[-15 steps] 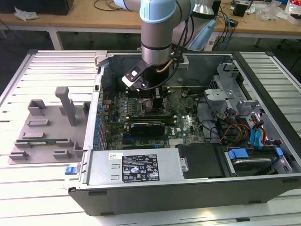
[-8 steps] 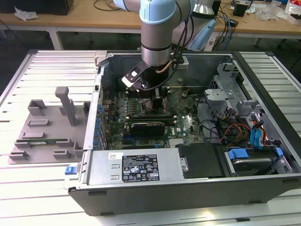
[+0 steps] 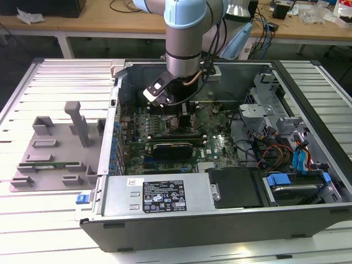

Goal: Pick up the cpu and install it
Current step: 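Place the cpu into insertion slot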

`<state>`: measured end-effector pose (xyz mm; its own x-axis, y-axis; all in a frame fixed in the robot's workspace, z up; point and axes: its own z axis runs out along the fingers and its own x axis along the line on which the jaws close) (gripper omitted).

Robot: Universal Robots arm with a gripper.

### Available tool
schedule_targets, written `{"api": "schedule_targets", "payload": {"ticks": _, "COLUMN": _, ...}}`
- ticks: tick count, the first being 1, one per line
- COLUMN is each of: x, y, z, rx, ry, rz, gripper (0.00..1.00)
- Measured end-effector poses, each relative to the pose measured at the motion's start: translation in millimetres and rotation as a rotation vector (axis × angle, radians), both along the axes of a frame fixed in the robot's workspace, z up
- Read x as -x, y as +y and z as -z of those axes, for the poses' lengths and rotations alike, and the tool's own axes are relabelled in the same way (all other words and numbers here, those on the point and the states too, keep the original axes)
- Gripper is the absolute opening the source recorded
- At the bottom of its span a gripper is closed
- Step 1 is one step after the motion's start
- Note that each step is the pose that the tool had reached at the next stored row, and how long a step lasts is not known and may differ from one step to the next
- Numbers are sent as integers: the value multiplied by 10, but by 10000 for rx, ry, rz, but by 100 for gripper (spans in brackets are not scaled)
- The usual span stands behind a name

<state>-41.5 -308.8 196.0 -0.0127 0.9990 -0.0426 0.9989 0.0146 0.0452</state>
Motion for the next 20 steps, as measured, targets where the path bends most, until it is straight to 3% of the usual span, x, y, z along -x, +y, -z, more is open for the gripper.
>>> {"api": "schedule_targets", "payload": {"ticks": 4, "x": 0, "y": 0, "z": 0, "rx": 3, "ry": -1, "rz": 0, "gripper": 55}}
{"api": "schedule_targets", "payload": {"ticks": 6, "x": 0, "y": 0, "z": 0, "rx": -5, "ry": 1, "rz": 0, "gripper": 61}}
{"api": "schedule_targets", "payload": {"ticks": 8, "x": 1, "y": -1, "z": -2, "rx": -109, "ry": 5, "rz": 2, "gripper": 61}}
{"api": "schedule_targets", "payload": {"ticks": 9, "x": 0, "y": 0, "z": -3, "rx": -300, "ry": 0, "rz": 0, "gripper": 61}}
{"api": "schedule_targets", "payload": {"ticks": 10, "x": 1, "y": 0, "z": -4, "rx": -366, "ry": 0, "rz": 2, "gripper": 61}}
{"api": "schedule_targets", "payload": {"ticks": 20, "x": 0, "y": -16, "z": -21, "rx": -369, "ry": 0, "rz": 1, "gripper": 61}}
